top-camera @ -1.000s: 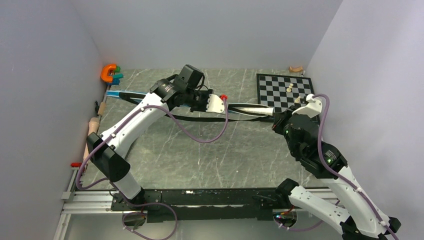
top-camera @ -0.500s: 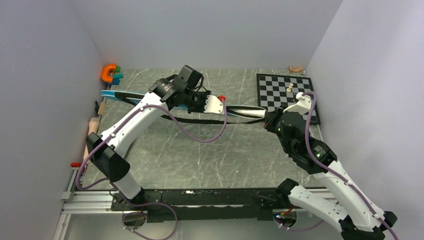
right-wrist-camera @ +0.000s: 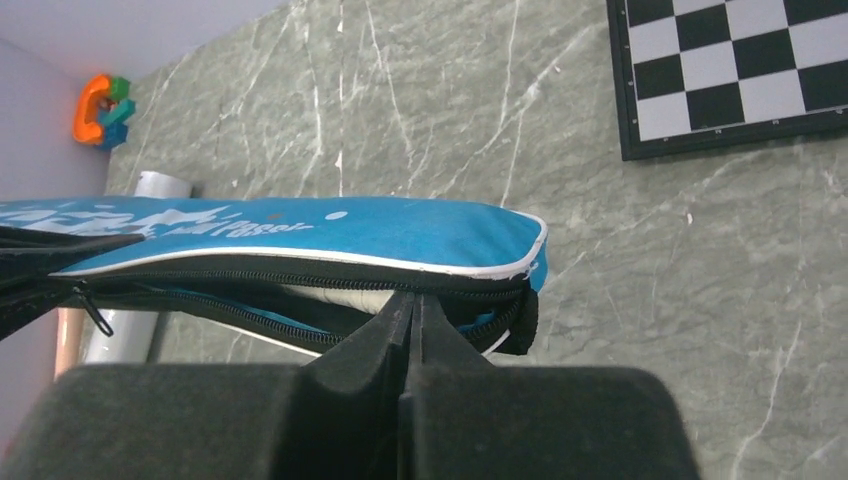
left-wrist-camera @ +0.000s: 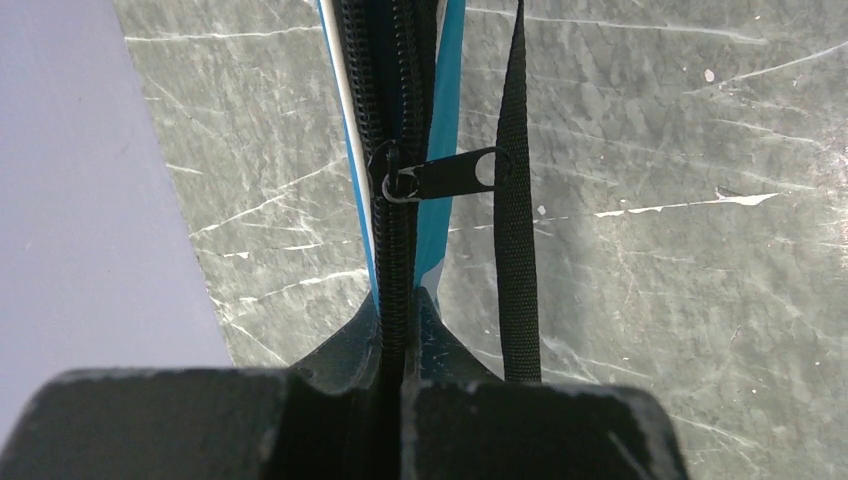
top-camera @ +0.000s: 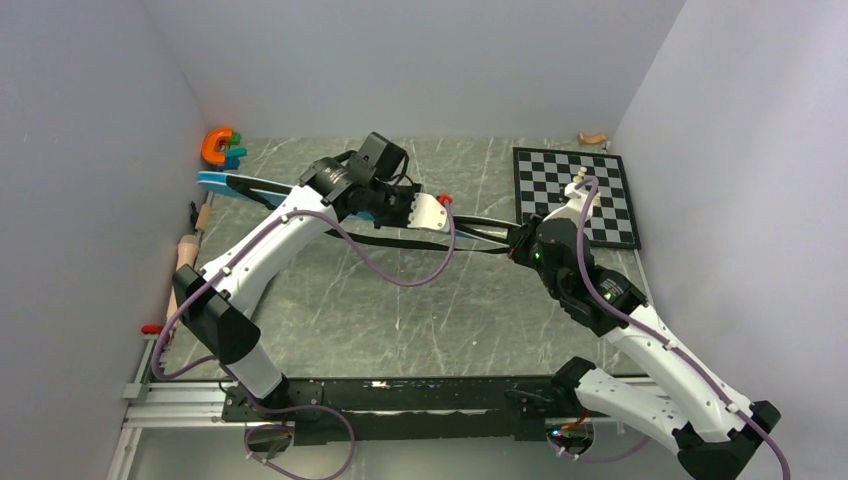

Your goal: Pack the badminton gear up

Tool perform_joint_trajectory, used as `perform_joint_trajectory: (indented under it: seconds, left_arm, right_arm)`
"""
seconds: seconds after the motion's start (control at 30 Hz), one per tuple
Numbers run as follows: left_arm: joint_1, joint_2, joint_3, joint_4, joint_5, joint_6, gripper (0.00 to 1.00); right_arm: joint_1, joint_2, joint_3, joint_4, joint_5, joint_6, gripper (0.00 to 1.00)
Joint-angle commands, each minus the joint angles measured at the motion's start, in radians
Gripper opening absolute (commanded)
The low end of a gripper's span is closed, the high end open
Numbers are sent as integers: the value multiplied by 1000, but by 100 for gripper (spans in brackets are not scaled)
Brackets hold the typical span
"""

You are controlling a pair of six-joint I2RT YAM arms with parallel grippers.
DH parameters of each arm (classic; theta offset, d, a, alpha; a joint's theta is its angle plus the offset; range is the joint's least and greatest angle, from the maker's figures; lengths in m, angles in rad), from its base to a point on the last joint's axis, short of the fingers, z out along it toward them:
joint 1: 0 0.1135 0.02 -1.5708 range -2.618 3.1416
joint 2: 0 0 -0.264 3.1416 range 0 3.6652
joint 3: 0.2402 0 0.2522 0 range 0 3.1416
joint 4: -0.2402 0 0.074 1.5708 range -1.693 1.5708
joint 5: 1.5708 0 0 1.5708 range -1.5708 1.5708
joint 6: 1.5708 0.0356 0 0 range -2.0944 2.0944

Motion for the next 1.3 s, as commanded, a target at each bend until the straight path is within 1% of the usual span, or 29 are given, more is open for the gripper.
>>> perform_joint_trajectory:
  seconds: [0.0,0.07,0.1,0.13,0.2,0.3,0.33,0.43,0.5,0.6,0.67,0.7,0.77,0.97,1.13,1.27]
  left_arm:
    - [-29,-40,72,121,52,22,0]
    - [-29,-44,63,126,43,24,0]
    - [-29,-44,58,128,39,27,0]
    - [-29,-43,53,132,32,27,0]
    - [-29,-40,46,137,19,25,0]
    - [-29,-34,43,144,-1,19,0]
    - [-29,-31,43,153,-15,15,0]
    - [-29,-22,55,164,-33,-1,0]
    - [-29,-9,77,160,-44,-12,0]
    - [-29,6,109,150,-46,-30,0]
    - [-29,7,117,152,-45,-45,0]
    - [-30,6,120,151,-42,-51,0]
    - [-29,5,127,144,-32,-62,0]
    - [-29,-15,114,133,-4,-77,0]
    - [-30,-23,100,129,5,-84,0]
    - [-35,-28,100,125,12,-89,0]
  right_arm:
    - [10,5,60,-98,12,11,9]
    - [10,-27,102,-139,44,-24,28]
    - [10,-49,126,-146,50,-51,36]
    - [11,-65,160,-153,49,-68,42]
    - [11,-80,235,-159,11,-98,50]
    - [11,-61,332,-167,-105,-122,57]
    - [11,-52,347,-159,-176,-125,59]
    - [10,-36,337,-103,-357,-116,62]
    - [10,-43,282,-24,-465,-99,64]
    - [11,-59,131,133,-616,-47,66]
    - [10,-66,40,245,-667,2,67]
    - [11,-68,0,319,-679,31,67]
    - [11,-56,-59,402,-679,58,67]
    - [10,-4,-134,622,-614,86,64]
    - [9,58,-159,766,-590,105,62]
    - [8,105,-158,800,-576,125,60]
